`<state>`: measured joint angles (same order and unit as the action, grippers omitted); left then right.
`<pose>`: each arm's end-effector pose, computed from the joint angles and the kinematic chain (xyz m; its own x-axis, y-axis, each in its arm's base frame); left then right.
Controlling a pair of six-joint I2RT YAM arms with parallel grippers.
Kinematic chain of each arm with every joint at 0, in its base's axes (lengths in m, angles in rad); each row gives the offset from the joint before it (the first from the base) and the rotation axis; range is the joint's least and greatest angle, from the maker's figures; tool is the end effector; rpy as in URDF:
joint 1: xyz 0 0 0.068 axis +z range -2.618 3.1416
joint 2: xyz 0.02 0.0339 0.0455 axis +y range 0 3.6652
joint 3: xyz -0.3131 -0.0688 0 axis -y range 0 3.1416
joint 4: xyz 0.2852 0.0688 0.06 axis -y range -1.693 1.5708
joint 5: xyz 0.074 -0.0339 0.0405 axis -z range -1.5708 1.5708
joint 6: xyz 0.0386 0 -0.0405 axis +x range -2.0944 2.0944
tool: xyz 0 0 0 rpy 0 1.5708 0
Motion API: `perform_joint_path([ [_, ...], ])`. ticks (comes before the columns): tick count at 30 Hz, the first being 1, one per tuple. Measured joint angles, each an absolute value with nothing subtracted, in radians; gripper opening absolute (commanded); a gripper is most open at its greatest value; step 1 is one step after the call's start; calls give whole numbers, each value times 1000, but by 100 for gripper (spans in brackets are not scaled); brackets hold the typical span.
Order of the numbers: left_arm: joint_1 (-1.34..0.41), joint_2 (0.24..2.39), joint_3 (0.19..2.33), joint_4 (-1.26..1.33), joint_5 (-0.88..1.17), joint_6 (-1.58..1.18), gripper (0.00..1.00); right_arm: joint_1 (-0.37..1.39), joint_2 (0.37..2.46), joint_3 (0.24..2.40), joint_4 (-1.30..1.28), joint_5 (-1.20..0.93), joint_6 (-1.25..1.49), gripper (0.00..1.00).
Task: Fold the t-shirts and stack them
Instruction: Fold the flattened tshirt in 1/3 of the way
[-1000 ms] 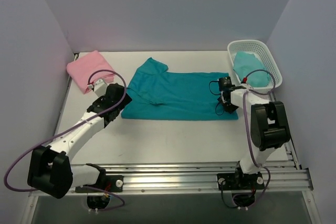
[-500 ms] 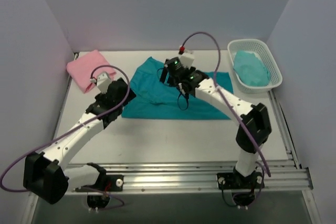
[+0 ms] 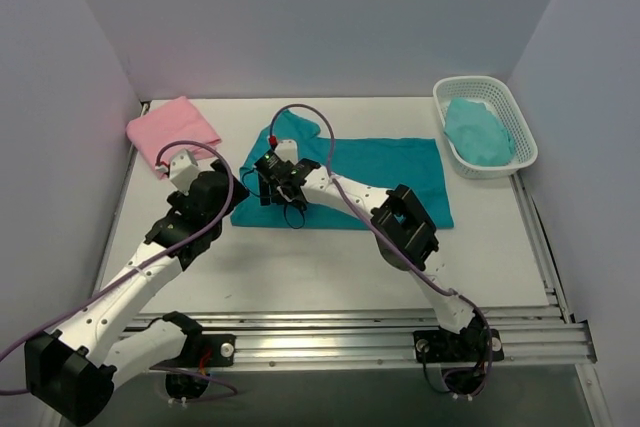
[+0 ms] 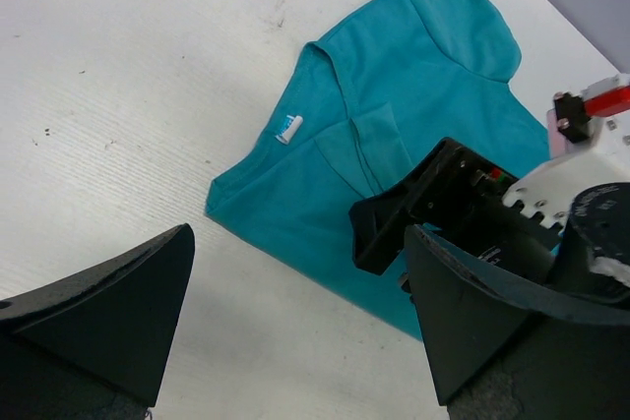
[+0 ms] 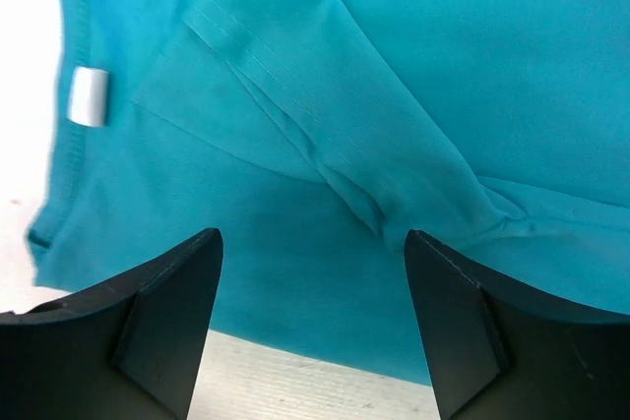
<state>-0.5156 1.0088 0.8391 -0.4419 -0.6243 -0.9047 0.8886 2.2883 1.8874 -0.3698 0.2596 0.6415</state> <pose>0.2118 -0.0941 0.3289 -0.2959 -0.5656 -0.7698 -0.4028 0.8046 -0.4363 0.3808 0.4530 0.2158 -0.7313 0.0170 -0.6818 -0.2452 0.9263 0.2860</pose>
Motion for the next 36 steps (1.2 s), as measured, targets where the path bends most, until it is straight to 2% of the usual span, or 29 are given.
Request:
perform_joint_path([
  [9, -516, 977, 807, -470, -631, -904, 96, 891, 2291, 1938, -366, 256, 643, 67],
  [13, -516, 948, 795, -471, -640, -904, 96, 899, 2294, 1938, -373, 255, 650, 54],
  [24, -516, 957, 793, -470, -646, -900, 96, 950, 2293, 1851, -355, 236, 678, 54],
  [36, -516, 960, 791, -469, -645, -897, 96, 907, 2289, 1811, -326, 215, 680, 53],
])
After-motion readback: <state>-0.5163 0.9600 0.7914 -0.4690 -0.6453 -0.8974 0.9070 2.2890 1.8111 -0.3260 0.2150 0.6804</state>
